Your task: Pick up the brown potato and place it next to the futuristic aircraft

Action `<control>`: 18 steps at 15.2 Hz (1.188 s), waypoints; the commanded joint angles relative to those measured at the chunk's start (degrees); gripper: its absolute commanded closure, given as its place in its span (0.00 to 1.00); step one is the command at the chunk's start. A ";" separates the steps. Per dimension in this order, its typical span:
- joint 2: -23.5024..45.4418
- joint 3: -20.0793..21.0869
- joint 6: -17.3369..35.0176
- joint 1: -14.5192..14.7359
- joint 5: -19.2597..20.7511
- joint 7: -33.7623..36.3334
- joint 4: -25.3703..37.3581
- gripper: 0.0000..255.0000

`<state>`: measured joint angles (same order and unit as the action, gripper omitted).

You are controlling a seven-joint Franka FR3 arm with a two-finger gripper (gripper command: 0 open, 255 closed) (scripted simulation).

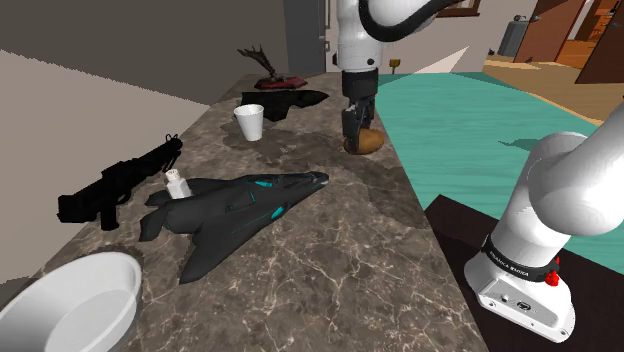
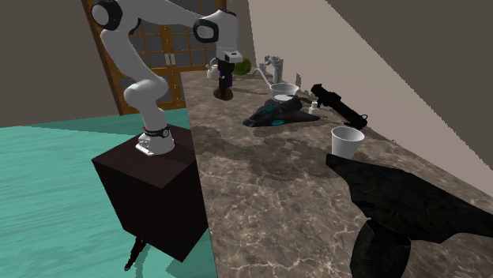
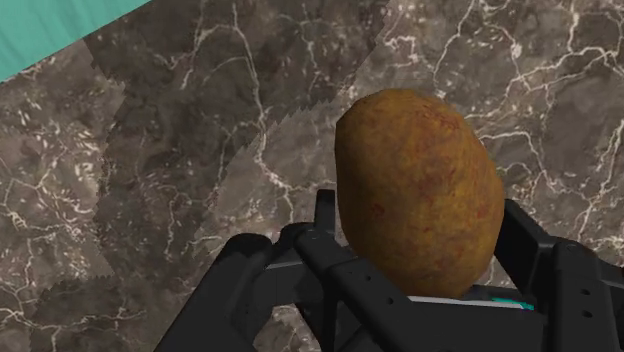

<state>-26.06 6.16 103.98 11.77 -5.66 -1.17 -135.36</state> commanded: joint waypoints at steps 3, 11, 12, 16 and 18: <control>-5.51 3.36 -1.00 2.58 -2.76 4.52 -4.10 1.00; -8.15 6.58 2.29 4.82 -5.55 7.78 -9.64 1.00; -7.97 6.68 3.12 4.85 -5.63 7.73 -10.28 1.00; -7.06 7.09 6.50 4.94 -5.97 7.52 -12.75 1.00; -6.49 7.31 8.23 4.98 -6.15 7.43 -13.93 1.00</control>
<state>-32.83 13.30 111.30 16.68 -11.67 6.23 -148.69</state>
